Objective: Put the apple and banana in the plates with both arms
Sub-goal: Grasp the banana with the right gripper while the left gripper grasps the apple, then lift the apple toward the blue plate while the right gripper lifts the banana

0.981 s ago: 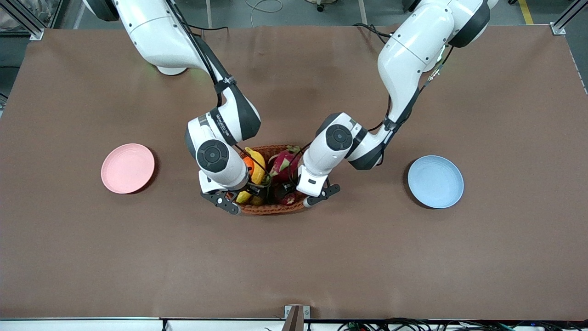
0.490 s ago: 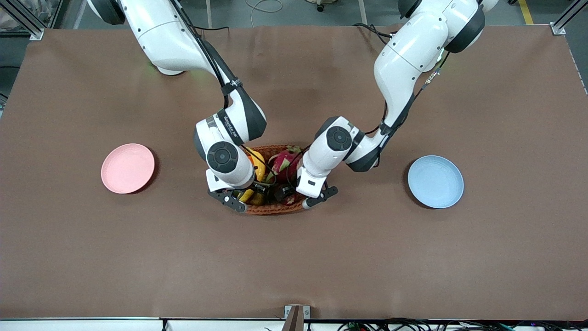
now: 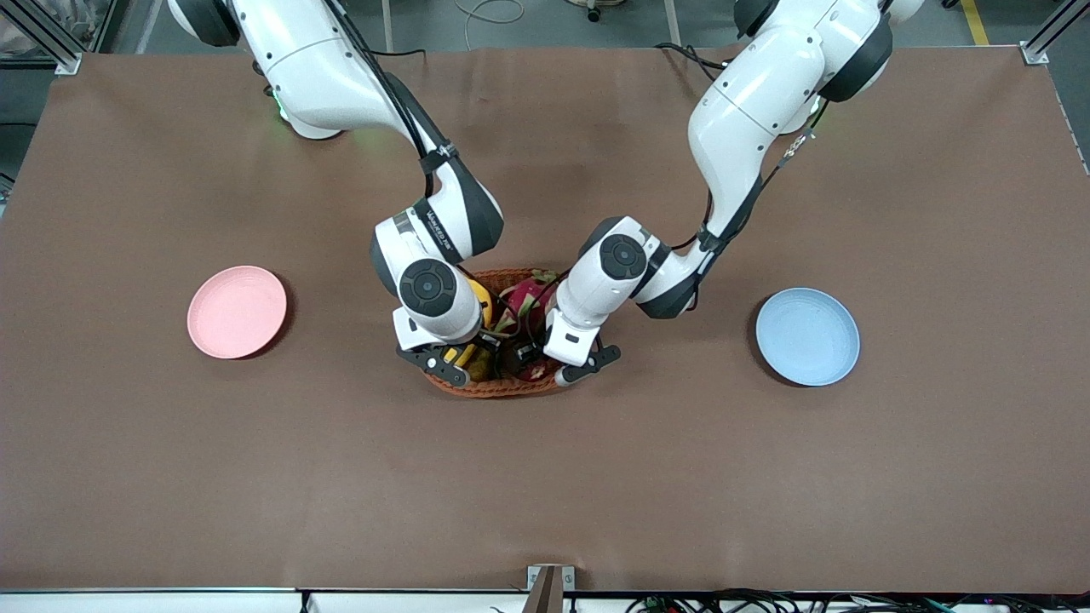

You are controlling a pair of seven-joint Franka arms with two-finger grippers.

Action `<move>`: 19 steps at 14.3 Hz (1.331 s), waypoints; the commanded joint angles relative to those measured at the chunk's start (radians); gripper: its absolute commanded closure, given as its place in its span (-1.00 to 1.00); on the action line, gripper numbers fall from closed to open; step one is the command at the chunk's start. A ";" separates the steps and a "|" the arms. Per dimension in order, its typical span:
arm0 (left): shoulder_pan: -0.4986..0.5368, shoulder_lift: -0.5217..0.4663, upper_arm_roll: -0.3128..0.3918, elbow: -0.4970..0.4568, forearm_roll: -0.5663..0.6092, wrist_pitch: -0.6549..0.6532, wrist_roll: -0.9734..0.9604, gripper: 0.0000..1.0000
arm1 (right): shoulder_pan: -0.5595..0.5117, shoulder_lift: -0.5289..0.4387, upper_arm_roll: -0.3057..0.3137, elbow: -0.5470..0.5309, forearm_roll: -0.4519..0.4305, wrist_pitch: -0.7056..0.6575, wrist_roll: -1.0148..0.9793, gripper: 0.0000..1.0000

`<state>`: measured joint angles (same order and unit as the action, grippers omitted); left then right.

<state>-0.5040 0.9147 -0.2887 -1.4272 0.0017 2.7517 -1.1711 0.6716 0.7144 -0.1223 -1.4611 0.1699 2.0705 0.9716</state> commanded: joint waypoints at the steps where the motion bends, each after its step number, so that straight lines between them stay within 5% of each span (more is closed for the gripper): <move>1: -0.007 -0.029 0.010 0.021 0.006 -0.007 -0.005 0.65 | 0.014 0.002 -0.008 -0.002 0.008 -0.009 0.006 -0.08; 6: 0.050 -0.143 0.020 0.017 0.015 -0.180 0.001 0.65 | 0.016 0.004 -0.010 -0.004 0.008 -0.035 0.001 -0.06; 11: 0.177 -0.290 0.020 -0.001 0.052 -0.504 0.074 0.64 | 0.010 -0.006 -0.010 0.007 0.006 -0.032 -0.001 0.79; 15: 0.338 -0.396 0.019 -0.114 0.052 -0.668 0.288 0.62 | -0.052 -0.070 -0.013 0.018 0.010 -0.082 -0.005 0.82; 19: 0.485 -0.415 0.020 -0.238 0.054 -0.672 0.476 0.60 | -0.124 -0.151 -0.017 0.031 0.005 -0.203 -0.121 0.81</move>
<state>-0.0759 0.5373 -0.2592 -1.5733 0.0394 2.0753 -0.7625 0.5840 0.6235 -0.1467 -1.4035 0.1704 1.9144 0.9158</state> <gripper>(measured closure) 0.295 0.626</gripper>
